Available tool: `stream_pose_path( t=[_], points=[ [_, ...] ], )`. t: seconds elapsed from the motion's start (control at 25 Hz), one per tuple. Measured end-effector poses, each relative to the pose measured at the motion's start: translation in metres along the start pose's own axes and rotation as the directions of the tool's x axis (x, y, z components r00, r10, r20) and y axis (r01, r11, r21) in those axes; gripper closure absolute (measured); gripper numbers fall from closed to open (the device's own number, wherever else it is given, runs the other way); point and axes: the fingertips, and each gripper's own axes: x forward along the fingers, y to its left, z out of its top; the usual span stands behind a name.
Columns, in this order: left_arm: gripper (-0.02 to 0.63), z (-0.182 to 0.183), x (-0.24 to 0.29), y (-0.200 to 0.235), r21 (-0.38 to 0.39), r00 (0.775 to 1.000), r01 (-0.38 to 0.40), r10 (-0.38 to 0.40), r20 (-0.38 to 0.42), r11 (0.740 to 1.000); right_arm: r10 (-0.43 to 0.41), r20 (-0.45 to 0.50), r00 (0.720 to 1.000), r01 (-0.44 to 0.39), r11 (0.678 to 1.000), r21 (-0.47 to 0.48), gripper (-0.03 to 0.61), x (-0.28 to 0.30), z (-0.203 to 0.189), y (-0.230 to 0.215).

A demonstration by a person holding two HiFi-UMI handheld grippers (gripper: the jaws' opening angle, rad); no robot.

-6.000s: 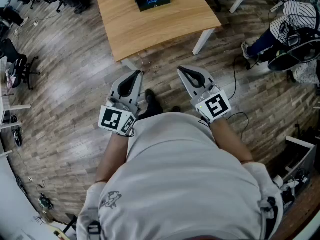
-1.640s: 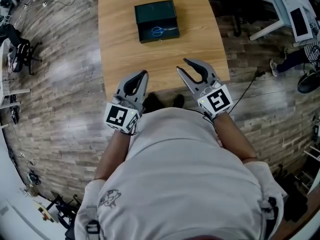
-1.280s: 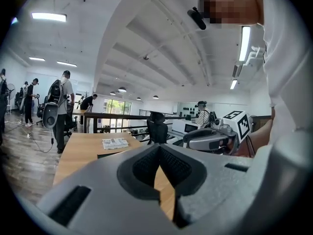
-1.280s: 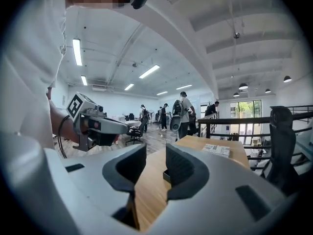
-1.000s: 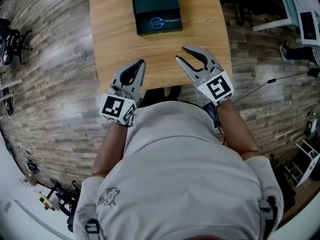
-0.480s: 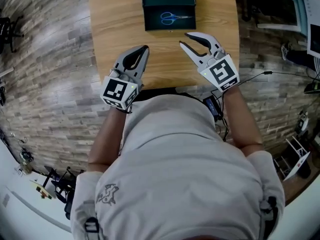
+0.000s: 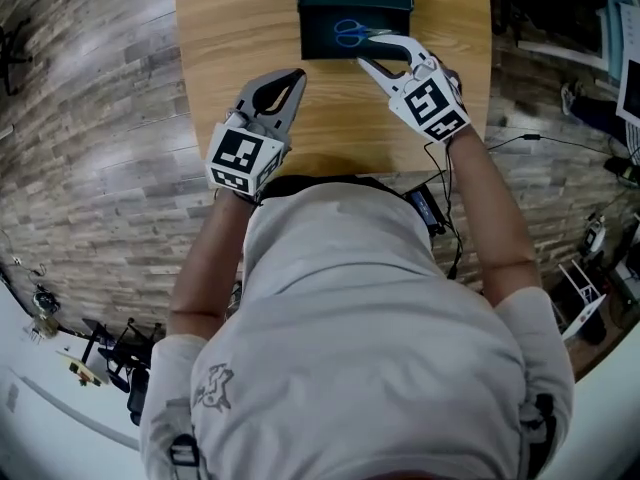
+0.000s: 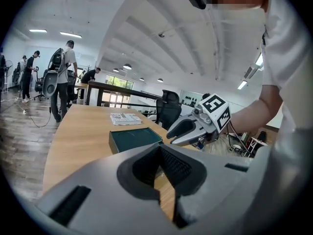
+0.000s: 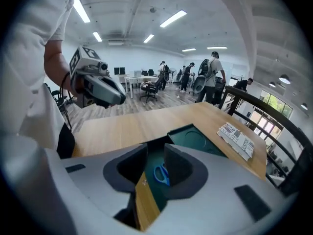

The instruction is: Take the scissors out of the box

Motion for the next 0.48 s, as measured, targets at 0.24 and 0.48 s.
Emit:
stream_pose_path(
  t=[0.24, 0.48],
  points=[
    [0.609, -0.014, 0.017, 0.023, -0.014, 0.999, 0.011, -0.012, -0.043, 1.000, 0.029, -0.149, 0.988, -0.039, 0.997, -0.067, 0.460, 0.047, -0.039, -0.010],
    [0.609, -0.020, 0.033, 0.031, -0.022, 0.996, 0.050, -0.051, -0.072, 0.999, 0.082, -0.326, 0.942, -0.141, 0.977, -0.162, 0.453, 0.094, -0.082, -0.014]
  ],
)
